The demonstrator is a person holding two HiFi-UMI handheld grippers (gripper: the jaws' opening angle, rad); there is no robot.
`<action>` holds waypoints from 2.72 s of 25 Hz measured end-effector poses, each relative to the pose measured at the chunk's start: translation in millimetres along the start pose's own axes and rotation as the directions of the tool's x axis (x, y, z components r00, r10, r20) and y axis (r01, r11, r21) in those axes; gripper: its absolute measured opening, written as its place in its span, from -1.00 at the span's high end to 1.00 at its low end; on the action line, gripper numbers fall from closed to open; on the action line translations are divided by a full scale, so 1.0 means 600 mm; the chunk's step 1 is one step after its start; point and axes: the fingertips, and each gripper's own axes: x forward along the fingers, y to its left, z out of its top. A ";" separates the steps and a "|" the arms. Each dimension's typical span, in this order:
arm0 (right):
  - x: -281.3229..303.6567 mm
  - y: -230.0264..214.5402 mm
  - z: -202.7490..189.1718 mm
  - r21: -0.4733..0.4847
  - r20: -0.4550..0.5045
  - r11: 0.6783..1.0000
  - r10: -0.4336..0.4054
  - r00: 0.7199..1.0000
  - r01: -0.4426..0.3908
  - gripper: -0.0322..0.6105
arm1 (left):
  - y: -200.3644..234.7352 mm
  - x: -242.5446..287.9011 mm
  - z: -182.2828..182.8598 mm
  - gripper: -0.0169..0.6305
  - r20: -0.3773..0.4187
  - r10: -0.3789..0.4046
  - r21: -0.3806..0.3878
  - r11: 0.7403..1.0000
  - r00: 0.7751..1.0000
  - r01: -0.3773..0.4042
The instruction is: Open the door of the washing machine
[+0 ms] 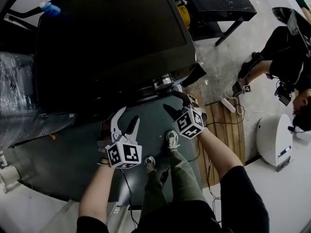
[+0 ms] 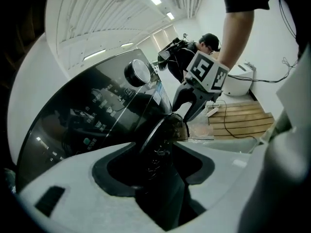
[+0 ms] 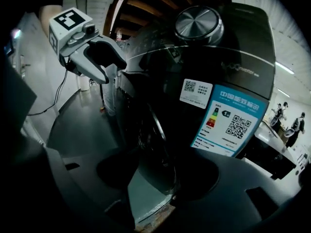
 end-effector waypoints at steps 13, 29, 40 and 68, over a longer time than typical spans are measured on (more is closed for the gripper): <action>0.043 0.006 -0.001 -0.156 -0.021 0.986 0.059 0.998 -0.061 0.27 | 0.004 0.027 -0.011 0.24 -0.046 -0.002 0.110 0.994 0.999 0.007; 0.052 0.007 -0.007 -0.239 -0.053 0.961 0.130 0.990 -0.139 0.42 | 0.019 0.056 -0.009 0.31 -0.049 -0.003 0.170 0.985 0.999 0.012; 0.050 0.006 -0.007 -0.166 -0.074 0.979 0.105 0.992 -0.116 0.42 | 0.018 0.054 -0.005 0.45 -0.098 -0.061 0.105 0.992 0.993 0.071; -0.042 0.173 -0.070 0.014 -0.006 0.999 0.052 0.999 -0.052 0.47 | -0.100 -0.031 -0.028 0.36 -0.025 -0.175 0.143 0.974 0.984 0.176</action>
